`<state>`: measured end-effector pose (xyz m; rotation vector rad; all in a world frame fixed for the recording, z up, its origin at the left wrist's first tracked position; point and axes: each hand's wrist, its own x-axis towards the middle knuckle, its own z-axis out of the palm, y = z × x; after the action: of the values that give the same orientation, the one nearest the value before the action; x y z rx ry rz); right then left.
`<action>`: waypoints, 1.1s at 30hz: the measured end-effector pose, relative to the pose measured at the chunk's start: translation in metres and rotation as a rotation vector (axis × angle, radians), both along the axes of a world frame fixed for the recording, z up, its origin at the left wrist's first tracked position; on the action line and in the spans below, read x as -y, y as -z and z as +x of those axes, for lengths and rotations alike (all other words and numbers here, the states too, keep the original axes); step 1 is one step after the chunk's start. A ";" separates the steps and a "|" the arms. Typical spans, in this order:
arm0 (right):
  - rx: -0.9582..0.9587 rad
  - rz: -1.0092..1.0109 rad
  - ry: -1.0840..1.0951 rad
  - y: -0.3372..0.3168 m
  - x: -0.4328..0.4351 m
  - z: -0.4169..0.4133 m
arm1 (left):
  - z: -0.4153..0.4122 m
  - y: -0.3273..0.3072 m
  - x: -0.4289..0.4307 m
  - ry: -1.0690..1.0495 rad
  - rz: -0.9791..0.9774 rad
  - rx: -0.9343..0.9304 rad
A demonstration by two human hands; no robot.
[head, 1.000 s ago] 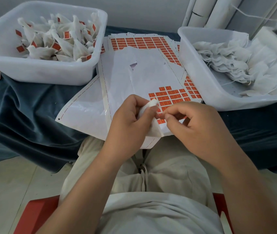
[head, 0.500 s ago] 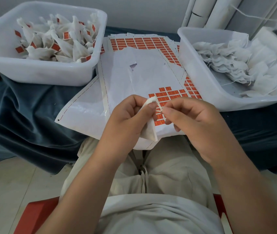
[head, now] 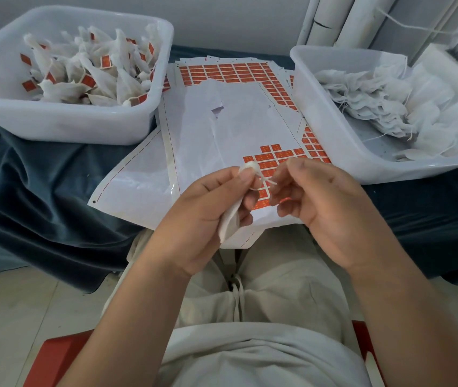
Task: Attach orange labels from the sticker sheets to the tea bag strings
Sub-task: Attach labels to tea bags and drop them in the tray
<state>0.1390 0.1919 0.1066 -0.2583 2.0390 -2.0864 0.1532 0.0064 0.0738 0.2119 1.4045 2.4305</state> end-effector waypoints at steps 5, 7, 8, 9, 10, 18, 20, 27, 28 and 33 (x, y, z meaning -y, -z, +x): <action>-0.277 0.183 0.052 0.000 0.007 0.009 | 0.000 0.004 0.000 -0.037 -0.078 -0.051; -0.269 0.194 0.070 -0.001 0.002 0.008 | -0.001 0.003 0.000 -0.030 -0.043 -0.030; -0.258 0.216 0.057 -0.001 0.000 0.007 | -0.001 0.002 0.000 -0.034 -0.032 -0.020; -0.245 0.251 0.034 -0.002 -0.003 0.007 | -0.001 0.002 0.000 -0.041 -0.031 -0.012; -0.229 0.281 0.009 -0.002 -0.004 0.007 | -0.001 0.002 0.000 -0.049 -0.036 -0.008; -0.337 0.343 -0.049 0.000 0.003 0.010 | -0.002 0.005 -0.001 -0.099 -0.146 -0.064; -0.345 0.323 -0.060 0.000 0.003 0.010 | -0.002 0.006 -0.002 -0.114 -0.175 -0.073; -0.312 0.313 -0.068 0.003 0.002 0.009 | -0.002 0.011 -0.004 -0.123 -0.197 -0.137; -0.308 0.314 -0.071 0.004 0.002 0.009 | -0.001 0.011 -0.003 -0.114 -0.227 -0.159; -0.228 0.176 -0.092 0.006 0.003 0.008 | -0.001 0.010 -0.007 -0.201 -0.268 -0.125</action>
<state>0.1468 0.1887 0.1002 -0.5717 2.2749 -1.8845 0.1525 0.0130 0.0639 0.1682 1.8703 2.3820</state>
